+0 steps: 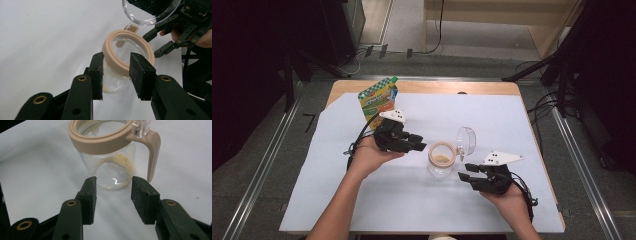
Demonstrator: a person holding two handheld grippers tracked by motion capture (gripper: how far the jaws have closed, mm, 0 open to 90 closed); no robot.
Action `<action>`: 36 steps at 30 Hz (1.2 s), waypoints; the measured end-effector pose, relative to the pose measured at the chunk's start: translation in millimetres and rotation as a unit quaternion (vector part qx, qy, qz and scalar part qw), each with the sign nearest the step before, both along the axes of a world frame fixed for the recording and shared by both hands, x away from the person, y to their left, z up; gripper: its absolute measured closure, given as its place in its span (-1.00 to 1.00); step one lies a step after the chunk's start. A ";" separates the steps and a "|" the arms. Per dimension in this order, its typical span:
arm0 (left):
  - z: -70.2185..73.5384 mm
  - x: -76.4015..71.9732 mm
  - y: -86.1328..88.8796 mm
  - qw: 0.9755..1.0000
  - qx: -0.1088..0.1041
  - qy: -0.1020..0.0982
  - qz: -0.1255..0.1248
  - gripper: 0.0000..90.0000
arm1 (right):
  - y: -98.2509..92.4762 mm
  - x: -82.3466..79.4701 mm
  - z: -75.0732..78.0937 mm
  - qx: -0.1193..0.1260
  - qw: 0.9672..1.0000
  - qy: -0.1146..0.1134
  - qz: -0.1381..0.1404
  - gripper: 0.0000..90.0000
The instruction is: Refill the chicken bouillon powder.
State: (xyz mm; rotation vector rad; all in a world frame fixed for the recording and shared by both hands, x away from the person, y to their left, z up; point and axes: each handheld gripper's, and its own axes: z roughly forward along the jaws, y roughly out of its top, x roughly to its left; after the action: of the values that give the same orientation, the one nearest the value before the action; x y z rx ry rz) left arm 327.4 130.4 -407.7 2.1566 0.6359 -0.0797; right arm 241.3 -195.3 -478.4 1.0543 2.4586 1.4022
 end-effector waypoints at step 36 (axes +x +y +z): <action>27.5 22.1 133.4 0.978 0.044 0.007 0.205 0.20 | 21.6 -9.5 -2.0 -0.013 0.998 -0.008 0.056 0.23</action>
State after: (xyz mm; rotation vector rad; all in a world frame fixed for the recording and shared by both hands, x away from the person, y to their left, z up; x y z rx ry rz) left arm 349.5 263.8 -380.2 2.0667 1.0959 0.1585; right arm 231.8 -173.7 -480.3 0.9108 2.5536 1.4000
